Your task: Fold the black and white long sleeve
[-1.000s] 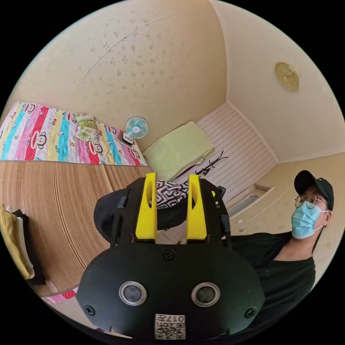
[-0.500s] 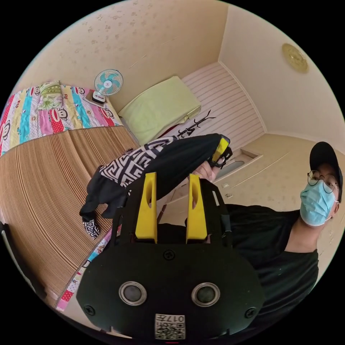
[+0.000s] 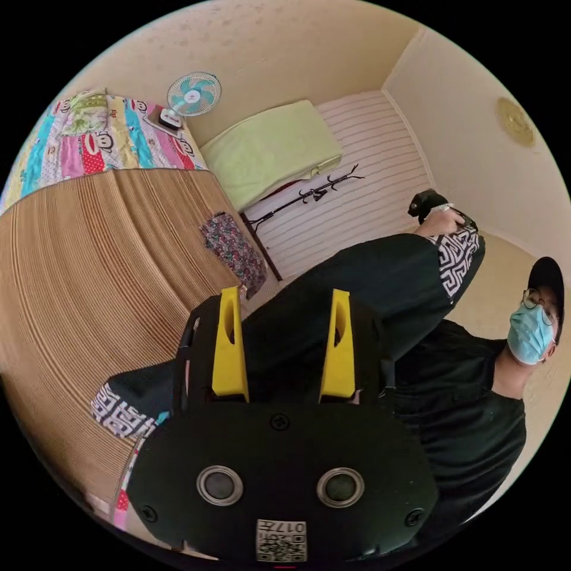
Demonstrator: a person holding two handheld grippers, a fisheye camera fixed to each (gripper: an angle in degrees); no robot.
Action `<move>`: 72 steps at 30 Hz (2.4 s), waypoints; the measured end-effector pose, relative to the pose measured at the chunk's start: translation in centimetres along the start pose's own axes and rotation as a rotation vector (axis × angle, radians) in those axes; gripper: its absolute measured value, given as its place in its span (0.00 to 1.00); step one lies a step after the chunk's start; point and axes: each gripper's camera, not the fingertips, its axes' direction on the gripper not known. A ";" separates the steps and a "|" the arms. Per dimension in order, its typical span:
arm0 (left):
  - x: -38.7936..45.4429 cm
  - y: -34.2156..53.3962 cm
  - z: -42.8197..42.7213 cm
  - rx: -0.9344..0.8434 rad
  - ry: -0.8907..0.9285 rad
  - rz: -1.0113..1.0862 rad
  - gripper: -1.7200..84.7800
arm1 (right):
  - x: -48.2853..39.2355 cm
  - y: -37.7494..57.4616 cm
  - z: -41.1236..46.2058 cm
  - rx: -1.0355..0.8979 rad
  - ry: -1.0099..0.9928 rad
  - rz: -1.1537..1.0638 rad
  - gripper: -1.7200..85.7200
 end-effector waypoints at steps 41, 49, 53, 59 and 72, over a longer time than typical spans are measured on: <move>17.8 4.2 -38.6 0.288 -0.402 0.084 0.01 | 12.8 3.8 -30.7 -0.598 1.315 1.284 0.04; -13.5 -4.3 -40.2 0.144 -0.521 -0.379 0.06 | 29.9 28.0 -52.3 -0.976 1.555 1.726 0.05; -20.9 -0.3 -40.7 0.400 -0.660 -0.605 0.11 | 30.5 34.7 -54.1 -0.851 1.701 1.682 0.06; -21.5 5.0 -25.7 0.089 -0.575 -0.471 0.12 | 23.3 46.8 -45.2 -1.176 1.496 1.856 0.09; -22.6 17.4 -16.0 -0.084 -0.559 -0.780 0.01 | 15.7 44.0 -43.6 -1.676 1.675 1.852 0.06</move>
